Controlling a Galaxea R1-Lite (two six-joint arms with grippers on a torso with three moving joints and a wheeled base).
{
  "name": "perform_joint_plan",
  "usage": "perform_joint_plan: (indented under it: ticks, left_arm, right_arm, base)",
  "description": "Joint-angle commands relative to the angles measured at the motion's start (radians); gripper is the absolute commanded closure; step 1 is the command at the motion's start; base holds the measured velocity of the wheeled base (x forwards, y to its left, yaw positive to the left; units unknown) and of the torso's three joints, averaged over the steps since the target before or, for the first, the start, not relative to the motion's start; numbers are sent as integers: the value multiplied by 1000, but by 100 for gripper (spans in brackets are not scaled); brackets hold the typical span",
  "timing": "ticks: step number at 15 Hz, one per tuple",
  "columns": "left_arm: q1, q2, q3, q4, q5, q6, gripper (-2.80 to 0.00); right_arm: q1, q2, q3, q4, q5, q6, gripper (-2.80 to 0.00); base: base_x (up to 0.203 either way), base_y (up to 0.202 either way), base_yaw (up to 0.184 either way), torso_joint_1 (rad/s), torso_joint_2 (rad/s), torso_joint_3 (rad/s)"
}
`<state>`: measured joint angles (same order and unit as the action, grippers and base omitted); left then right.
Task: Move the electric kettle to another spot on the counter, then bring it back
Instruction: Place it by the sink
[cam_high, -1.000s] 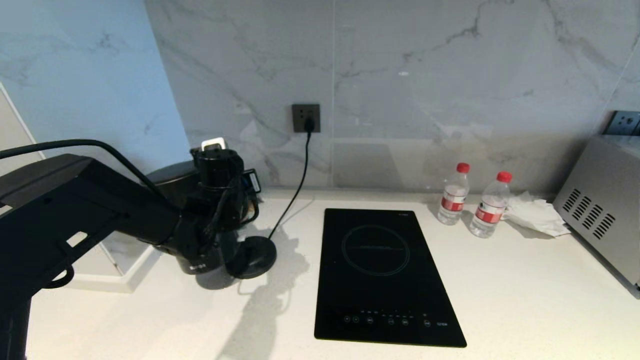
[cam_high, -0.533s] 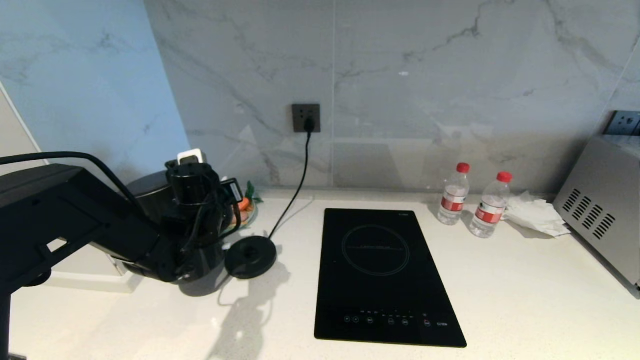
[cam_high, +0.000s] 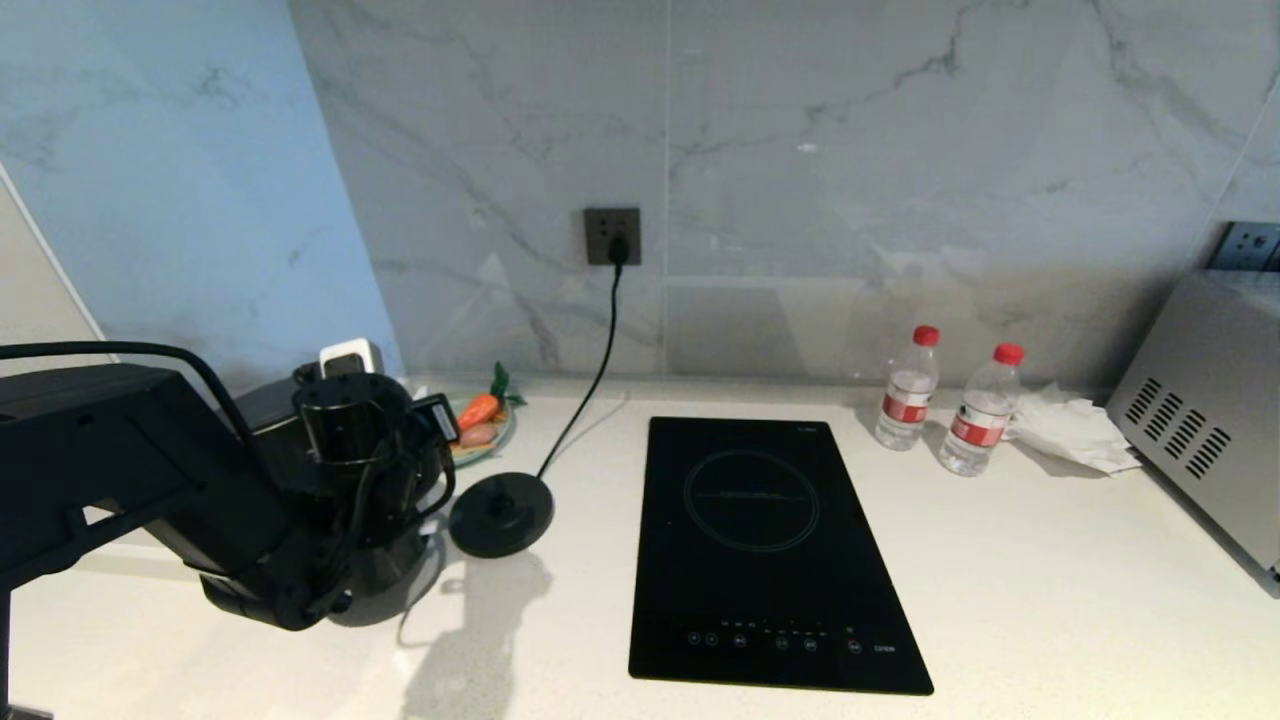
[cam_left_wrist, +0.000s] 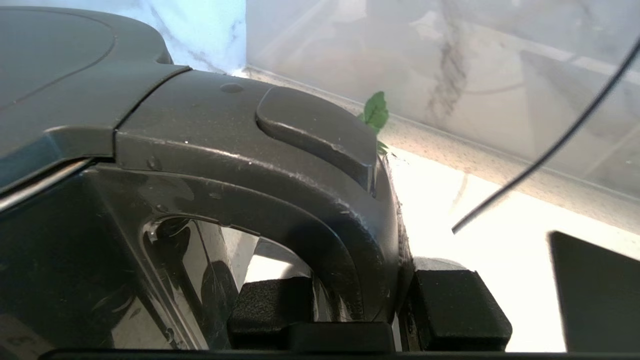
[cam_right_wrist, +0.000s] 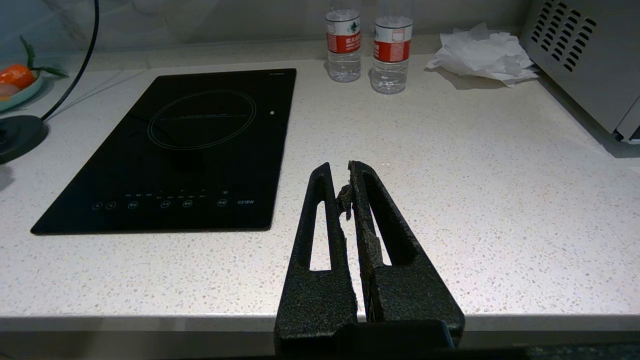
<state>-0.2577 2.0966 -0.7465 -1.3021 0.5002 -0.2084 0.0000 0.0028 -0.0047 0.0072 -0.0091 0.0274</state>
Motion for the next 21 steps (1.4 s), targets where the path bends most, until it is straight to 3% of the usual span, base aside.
perform_joint_plan:
  ticks: [1,7,14,21]
  left_arm:
    - [10,21,65,-65,3,0,0]
    - [47,71,207,-225,-8,2,0]
    - [42,90,325,-228,-2,-9,0]
    - [25,86,334,-228,0,-8,0]
  right_arm:
    - [0,2,0,1,1,0,0]
    - [0,2,0,2,0,0,0]
    - [0,2,0,2,0,0,0]
    - [0,0,0,0,0,0,0]
  base:
    - [0,0,0,0,0,0]
    - [0,0,0,0,0,0]
    - [0,0,0,0,0,0]
    - [0,0,0,0,0,0]
